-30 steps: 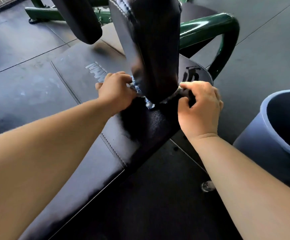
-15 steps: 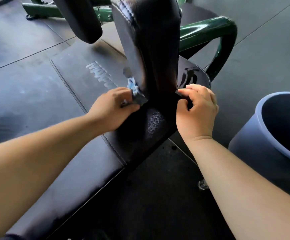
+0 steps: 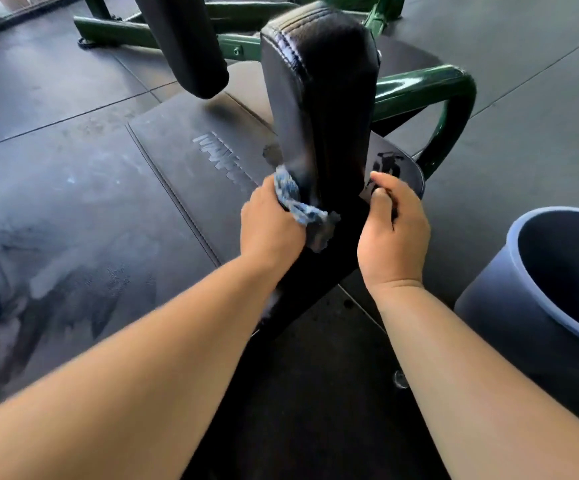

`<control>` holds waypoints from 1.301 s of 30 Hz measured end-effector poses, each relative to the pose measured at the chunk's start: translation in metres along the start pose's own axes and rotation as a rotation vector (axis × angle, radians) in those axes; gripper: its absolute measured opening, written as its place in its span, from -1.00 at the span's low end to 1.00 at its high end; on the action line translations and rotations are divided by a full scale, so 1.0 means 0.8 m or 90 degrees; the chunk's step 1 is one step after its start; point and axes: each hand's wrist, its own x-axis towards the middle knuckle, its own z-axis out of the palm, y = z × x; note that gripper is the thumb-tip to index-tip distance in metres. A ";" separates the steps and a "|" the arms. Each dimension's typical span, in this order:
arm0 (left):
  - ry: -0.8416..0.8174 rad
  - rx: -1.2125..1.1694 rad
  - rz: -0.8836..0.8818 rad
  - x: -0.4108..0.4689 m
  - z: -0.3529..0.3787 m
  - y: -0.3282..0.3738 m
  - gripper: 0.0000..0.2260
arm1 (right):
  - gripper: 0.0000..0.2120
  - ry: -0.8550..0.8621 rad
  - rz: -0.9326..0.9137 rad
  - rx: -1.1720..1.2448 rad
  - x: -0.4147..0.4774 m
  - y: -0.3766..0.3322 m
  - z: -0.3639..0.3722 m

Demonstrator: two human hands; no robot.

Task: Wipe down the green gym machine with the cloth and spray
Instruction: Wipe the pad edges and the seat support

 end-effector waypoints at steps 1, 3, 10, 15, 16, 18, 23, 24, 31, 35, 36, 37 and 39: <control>0.027 -0.077 -0.029 -0.011 0.006 0.000 -0.71 | -0.73 -0.008 0.011 0.032 0.004 -0.009 -0.002; 0.069 -0.349 -0.146 -0.016 0.009 0.011 -0.71 | -0.73 -0.043 0.047 0.108 0.014 -0.028 0.001; 0.199 -0.724 -0.319 0.039 0.015 0.068 -0.64 | -0.63 -0.086 0.243 0.292 0.047 -0.076 0.030; 0.197 -0.806 -0.171 -0.004 -0.007 0.089 -0.78 | -0.49 -0.117 0.370 0.388 0.054 -0.087 0.038; 0.203 -0.788 -0.095 -0.005 -0.015 0.099 -0.73 | -0.50 -0.138 0.387 0.410 0.055 -0.088 0.035; 0.214 -0.740 0.038 0.004 -0.026 0.112 -0.67 | -0.56 -0.198 0.397 0.471 0.059 -0.090 0.024; 0.199 -0.707 -0.090 0.034 -0.014 0.101 -0.68 | -0.50 -0.306 0.365 0.461 0.066 -0.087 0.006; 0.166 -0.731 -0.125 0.031 -0.016 0.100 -0.64 | -0.47 -0.301 0.377 0.456 0.064 -0.086 0.008; 0.201 -0.670 0.144 -0.019 -0.045 0.138 -0.65 | -0.74 -0.158 0.363 0.271 0.067 -0.114 0.005; 0.230 -0.191 0.332 0.030 -0.086 0.165 -0.72 | -0.73 0.012 0.139 0.079 0.085 -0.127 -0.021; 0.193 -0.101 0.324 0.041 -0.094 0.173 -0.77 | -0.71 0.055 0.106 0.058 0.094 -0.131 -0.026; 0.129 -0.070 0.273 0.056 -0.102 0.178 -0.82 | -0.73 0.085 0.096 0.060 0.100 -0.132 -0.027; -0.045 -0.106 0.078 0.087 -0.120 0.181 -0.85 | -0.78 0.078 0.096 0.131 0.108 -0.139 -0.022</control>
